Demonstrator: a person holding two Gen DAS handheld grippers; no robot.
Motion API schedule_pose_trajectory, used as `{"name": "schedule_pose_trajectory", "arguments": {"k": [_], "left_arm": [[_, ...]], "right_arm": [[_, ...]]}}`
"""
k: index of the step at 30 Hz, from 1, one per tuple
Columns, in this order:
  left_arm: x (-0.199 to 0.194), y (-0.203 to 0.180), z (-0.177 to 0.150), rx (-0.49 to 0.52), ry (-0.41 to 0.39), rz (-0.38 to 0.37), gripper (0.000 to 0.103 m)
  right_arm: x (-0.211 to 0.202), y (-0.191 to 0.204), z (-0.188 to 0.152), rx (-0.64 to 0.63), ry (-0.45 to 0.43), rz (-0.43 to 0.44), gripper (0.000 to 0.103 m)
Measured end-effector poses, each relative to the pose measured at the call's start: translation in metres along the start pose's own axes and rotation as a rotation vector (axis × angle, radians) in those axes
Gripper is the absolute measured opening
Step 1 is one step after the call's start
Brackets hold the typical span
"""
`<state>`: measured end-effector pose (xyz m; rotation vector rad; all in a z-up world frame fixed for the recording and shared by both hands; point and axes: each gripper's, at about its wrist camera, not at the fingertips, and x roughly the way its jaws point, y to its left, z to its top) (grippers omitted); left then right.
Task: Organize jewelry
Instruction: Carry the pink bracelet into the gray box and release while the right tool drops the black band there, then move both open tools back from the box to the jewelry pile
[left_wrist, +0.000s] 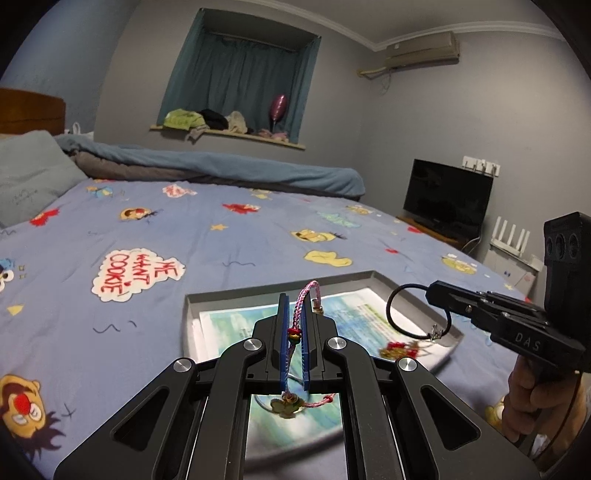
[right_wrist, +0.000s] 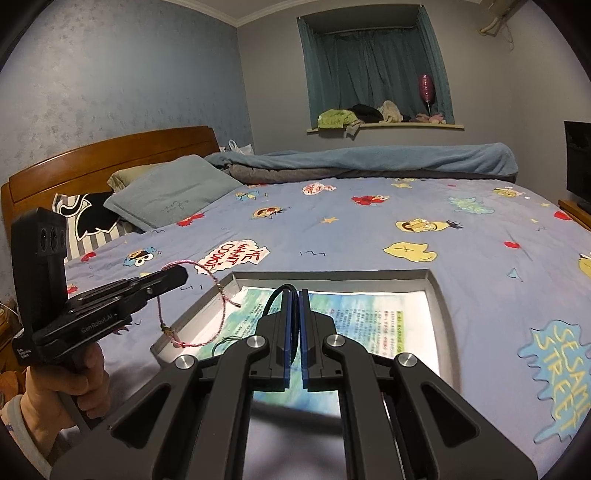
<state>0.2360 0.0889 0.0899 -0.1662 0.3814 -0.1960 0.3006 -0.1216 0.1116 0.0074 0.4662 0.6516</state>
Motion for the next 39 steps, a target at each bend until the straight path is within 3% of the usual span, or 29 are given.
{"name": "schedule_pose_trajectory", "arguments": {"k": [11, 17, 19, 20, 22, 26, 31, 39], "left_arm": [[0.056, 0.011, -0.019, 0.012, 0.221, 0.073, 0.006], [0.063, 0.01, -0.027, 0.033, 0.263, 0.098, 0.011], [0.062, 0.007, -0.028, 0.056, 0.257, 0.11, 0.018], [0.06, 0.004, -0.028, 0.069, 0.25, 0.115, 0.028], [0.056, 0.0, -0.027, 0.088, 0.229, 0.132, 0.066], [0.046, 0.0, -0.024, 0.092, 0.187, 0.138, 0.078], [0.036, 0.001, -0.019, 0.073, 0.16, 0.115, 0.084], [0.003, -0.008, -0.018, 0.07, 0.088, 0.09, 0.093]], "right_arm": [[0.051, 0.003, -0.007, -0.014, 0.132, -0.032, 0.004], [0.065, 0.006, -0.016, -0.035, 0.192, -0.059, 0.004], [0.065, 0.002, -0.017, -0.02, 0.194, -0.063, 0.004], [0.065, 0.001, -0.017, -0.015, 0.197, -0.062, 0.005], [0.063, -0.003, -0.018, -0.007, 0.193, -0.067, 0.008], [0.053, -0.006, -0.018, -0.004, 0.166, -0.057, 0.04], [0.03, -0.009, -0.018, 0.001, 0.119, -0.054, 0.041], [-0.016, -0.008, -0.021, -0.011, 0.033, -0.058, 0.064]]}}
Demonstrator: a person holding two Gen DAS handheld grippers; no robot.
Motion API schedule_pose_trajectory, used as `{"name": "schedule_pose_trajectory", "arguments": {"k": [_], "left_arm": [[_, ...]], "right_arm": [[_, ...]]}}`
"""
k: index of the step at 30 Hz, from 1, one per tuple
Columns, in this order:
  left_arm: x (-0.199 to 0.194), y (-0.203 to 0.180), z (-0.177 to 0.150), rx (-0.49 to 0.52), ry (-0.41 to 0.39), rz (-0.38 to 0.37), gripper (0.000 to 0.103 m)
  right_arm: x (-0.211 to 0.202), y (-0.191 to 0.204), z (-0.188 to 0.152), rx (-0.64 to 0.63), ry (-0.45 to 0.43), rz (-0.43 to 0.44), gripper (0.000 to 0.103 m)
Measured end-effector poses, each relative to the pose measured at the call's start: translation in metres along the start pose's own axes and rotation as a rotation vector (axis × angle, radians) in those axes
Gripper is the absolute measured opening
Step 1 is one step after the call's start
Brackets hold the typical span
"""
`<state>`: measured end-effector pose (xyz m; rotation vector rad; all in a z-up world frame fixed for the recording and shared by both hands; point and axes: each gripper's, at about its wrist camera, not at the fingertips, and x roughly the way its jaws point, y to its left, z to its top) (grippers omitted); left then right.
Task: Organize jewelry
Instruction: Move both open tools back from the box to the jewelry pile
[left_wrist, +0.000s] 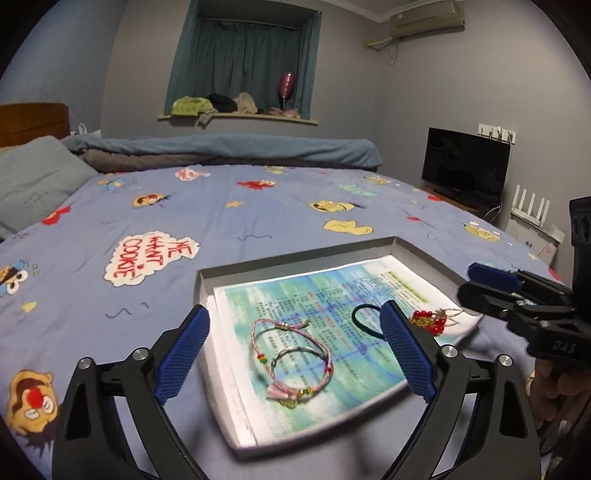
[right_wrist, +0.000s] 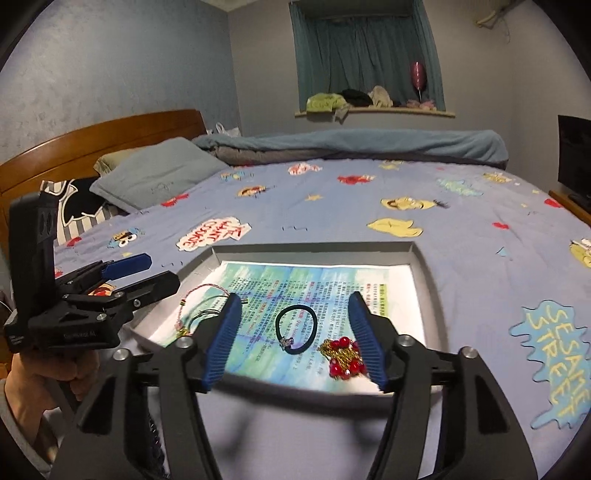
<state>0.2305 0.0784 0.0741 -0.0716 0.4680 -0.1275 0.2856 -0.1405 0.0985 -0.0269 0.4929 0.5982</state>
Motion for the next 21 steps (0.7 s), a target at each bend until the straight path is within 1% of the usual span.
{"name": "schedule_pose_trajectory", "arguments": {"k": [1, 6, 8, 11, 16, 21], "left_arm": [[-0.003, -0.001, -0.002, 0.002, 0.001, -0.002, 0.094], [-0.023, -0.006, -0.013, 0.02, -0.002, 0.0, 0.095], [-0.028, -0.006, -0.017, 0.026, 0.001, 0.006, 0.095], [-0.033, -0.005, -0.025, 0.023, 0.01, 0.012, 0.095], [-0.05, -0.003, -0.039, 0.022, 0.011, 0.014, 0.095], [-0.07, -0.003, -0.054, 0.026, 0.013, 0.0, 0.095]], "right_arm": [[-0.006, 0.001, -0.002, -0.004, -0.007, 0.0, 0.066], [-0.026, 0.003, -0.013, -0.011, -0.018, -0.005, 0.069], [-0.034, 0.003, -0.019, -0.004, -0.016, -0.004, 0.073], [-0.041, 0.001, -0.027, 0.005, -0.014, -0.007, 0.076], [-0.054, -0.004, -0.04, 0.023, -0.006, -0.02, 0.078], [-0.065, -0.008, -0.055, 0.047, 0.007, -0.024, 0.079]]}}
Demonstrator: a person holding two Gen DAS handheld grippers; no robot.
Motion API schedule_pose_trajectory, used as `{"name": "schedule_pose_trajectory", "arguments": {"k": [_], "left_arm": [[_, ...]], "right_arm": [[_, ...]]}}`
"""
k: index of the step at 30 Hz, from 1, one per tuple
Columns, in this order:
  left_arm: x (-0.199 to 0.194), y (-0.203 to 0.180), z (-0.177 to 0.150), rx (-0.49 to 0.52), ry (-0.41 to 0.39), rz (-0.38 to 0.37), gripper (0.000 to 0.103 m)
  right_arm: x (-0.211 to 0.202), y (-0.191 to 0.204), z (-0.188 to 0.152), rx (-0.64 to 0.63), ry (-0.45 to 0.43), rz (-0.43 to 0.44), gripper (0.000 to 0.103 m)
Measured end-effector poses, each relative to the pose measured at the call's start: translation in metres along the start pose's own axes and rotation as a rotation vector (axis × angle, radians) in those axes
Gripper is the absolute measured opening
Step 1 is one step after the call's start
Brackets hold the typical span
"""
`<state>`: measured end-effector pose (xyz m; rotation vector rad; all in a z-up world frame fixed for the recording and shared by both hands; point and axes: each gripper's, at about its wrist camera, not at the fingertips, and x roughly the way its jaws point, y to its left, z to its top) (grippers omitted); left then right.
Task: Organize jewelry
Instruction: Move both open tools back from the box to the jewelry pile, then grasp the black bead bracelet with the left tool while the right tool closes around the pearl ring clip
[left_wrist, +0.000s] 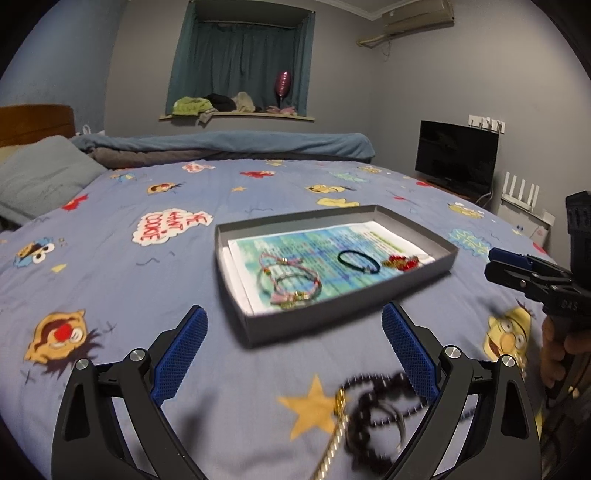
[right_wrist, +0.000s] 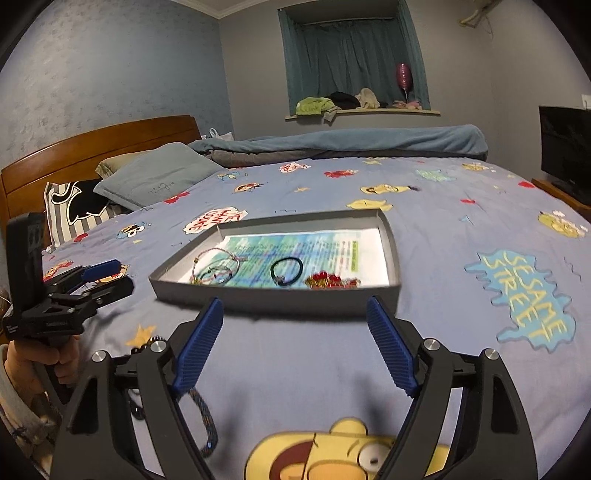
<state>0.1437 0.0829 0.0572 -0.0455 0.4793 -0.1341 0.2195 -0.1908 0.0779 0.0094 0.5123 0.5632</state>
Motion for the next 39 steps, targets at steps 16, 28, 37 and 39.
{"name": "schedule_pose_trajectory", "arguments": {"k": [16, 28, 37, 39], "left_arm": [[-0.026, -0.025, -0.037, 0.078, 0.04, -0.048, 0.095], [-0.023, -0.045, -0.051, 0.13, 0.09, -0.107, 0.059], [-0.004, -0.05, -0.057, 0.143, 0.167, -0.106, 0.041], [-0.001, -0.049, -0.058, 0.137, 0.174, -0.095, 0.041]], "right_arm": [[-0.025, 0.004, -0.052, -0.011, 0.074, -0.034, 0.08], [-0.033, 0.006, -0.072, -0.037, 0.109, -0.048, 0.069], [-0.035, -0.002, -0.079, -0.044, 0.137, -0.061, 0.061], [-0.037, -0.002, -0.079, -0.04, 0.135, -0.05, 0.061]]}}
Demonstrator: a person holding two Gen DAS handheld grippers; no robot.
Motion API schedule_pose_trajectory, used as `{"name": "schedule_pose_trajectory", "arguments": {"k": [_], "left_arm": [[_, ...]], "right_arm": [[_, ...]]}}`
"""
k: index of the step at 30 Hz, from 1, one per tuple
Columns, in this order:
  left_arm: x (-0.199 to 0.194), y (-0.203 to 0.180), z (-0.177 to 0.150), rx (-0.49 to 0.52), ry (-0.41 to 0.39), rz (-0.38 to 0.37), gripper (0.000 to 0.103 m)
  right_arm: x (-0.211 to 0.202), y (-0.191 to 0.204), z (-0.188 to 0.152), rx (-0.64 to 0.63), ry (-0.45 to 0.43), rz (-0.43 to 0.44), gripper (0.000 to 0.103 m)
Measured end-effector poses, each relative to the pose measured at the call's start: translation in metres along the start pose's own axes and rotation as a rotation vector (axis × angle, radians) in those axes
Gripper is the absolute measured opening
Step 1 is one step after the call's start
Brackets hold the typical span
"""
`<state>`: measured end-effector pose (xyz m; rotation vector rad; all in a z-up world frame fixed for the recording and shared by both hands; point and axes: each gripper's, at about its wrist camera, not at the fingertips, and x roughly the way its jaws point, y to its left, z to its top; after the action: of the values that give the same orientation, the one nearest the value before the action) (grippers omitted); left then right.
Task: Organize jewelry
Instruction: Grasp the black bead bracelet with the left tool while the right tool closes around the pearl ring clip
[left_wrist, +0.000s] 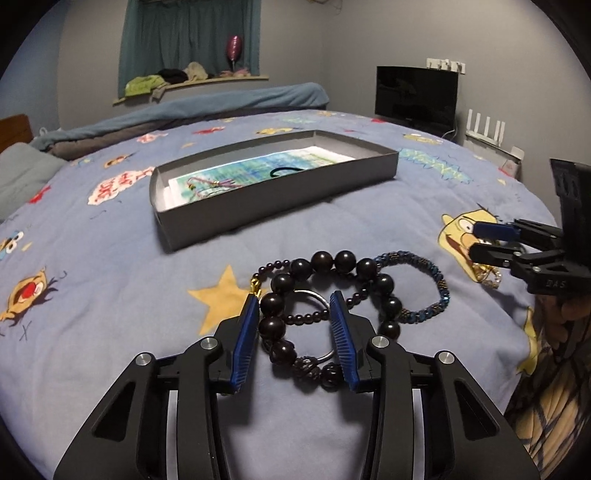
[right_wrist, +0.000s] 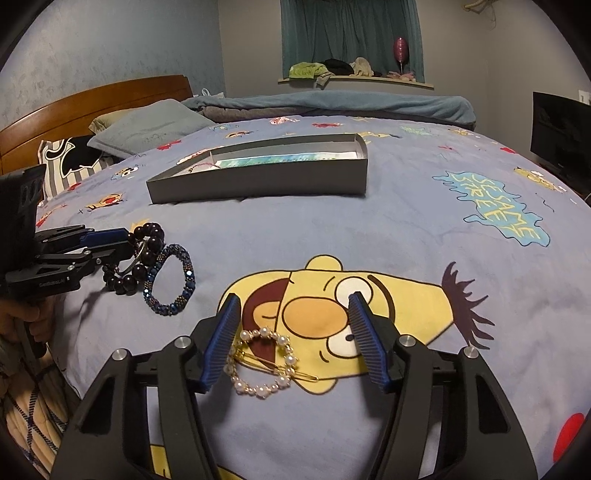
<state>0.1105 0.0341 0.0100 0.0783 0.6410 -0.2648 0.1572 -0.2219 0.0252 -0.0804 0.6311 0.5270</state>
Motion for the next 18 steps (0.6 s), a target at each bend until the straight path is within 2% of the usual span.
{"name": "schedule_pose_trajectory", "arguments": {"k": [3, 8, 10, 13, 15, 17, 18], "left_arm": [[0.002, 0.003, 0.0, -0.013, 0.008, 0.009, 0.041], [0.002, 0.005, -0.001, -0.019, 0.008, 0.017, 0.029], [0.001, 0.008, -0.001, -0.028, 0.007, 0.012, 0.025], [0.001, 0.008, -0.001, -0.033, 0.007, 0.008, 0.024], [0.001, 0.009, -0.001, -0.034, 0.01, 0.013, 0.024], [0.001, 0.009, -0.001, -0.035, 0.01, 0.017, 0.024], [0.002, 0.01, -0.001, -0.036, 0.012, 0.021, 0.025]], "right_arm": [[-0.004, 0.003, -0.002, -0.006, -0.001, 0.029, 0.061], [-0.006, 0.014, -0.01, -0.052, 0.018, 0.054, 0.061], [-0.005, 0.019, -0.014, -0.074, 0.026, 0.054, 0.061], [-0.003, 0.025, -0.019, -0.11, 0.038, 0.038, 0.061], [-0.002, 0.025, -0.02, -0.119, 0.039, 0.027, 0.055], [-0.002, 0.022, -0.02, -0.11, 0.034, 0.019, 0.041], [-0.002, 0.021, -0.019, -0.104, 0.03, 0.022, 0.041]]}}
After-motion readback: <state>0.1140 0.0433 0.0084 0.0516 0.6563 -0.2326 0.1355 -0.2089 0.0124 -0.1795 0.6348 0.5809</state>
